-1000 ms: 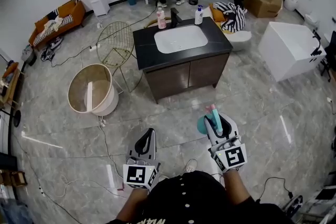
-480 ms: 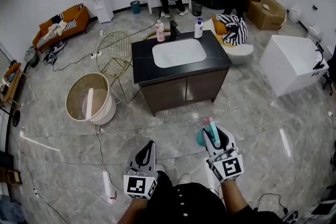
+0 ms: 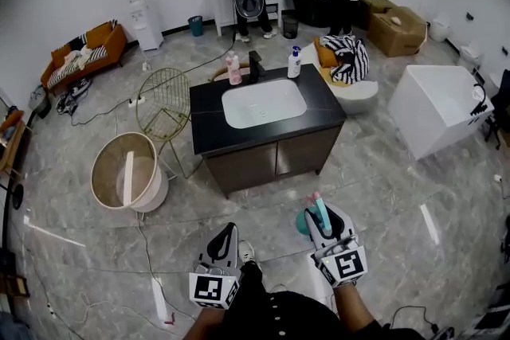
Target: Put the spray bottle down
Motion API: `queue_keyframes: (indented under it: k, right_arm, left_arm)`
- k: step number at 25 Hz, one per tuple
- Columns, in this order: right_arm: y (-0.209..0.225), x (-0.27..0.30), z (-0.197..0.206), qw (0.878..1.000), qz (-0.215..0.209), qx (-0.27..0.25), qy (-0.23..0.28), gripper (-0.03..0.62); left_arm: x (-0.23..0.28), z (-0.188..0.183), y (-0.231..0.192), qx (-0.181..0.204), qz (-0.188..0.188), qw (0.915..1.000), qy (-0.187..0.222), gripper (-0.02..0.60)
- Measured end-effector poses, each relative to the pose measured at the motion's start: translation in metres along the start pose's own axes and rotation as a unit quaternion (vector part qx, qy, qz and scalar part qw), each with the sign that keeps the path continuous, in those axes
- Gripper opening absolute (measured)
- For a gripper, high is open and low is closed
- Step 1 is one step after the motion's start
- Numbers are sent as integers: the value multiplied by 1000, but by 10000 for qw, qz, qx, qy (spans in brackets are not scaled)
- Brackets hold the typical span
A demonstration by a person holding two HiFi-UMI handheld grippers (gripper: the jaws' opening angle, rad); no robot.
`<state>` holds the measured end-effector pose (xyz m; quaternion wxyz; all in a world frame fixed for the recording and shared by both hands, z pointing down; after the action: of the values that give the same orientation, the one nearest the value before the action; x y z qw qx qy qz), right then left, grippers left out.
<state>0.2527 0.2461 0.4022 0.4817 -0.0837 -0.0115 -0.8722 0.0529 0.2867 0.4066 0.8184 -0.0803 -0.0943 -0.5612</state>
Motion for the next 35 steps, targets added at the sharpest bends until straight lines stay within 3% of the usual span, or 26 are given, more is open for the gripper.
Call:
queue_keyframes:
  k: [11, 21, 35]
  right_arm:
    - [20, 125, -40, 9998, 63, -167, 120, 126]
    - [11, 239, -69, 9995, -5, -233, 214, 126]
    - [14, 325, -50, 9998, -86, -85, -165, 126]
  left_arm:
    - [95, -41, -89, 16, 143, 9997, 210, 16]
    - [145, -62, -188, -1, 33, 9995, 312, 15]
    - [195, -48, -243, -130, -4, 9999, -19, 16]
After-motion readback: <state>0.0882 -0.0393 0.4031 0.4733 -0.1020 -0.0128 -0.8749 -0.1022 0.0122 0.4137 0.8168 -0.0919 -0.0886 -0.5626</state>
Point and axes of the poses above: the fingertips, and each gripper's own axes: x forward along the fingers, y to its right, z out of its underside, the point moved 1 cm from there along -x, backward along the fingers, and after that the axes turned 9 degrees about -y, right-handed, at the moved point
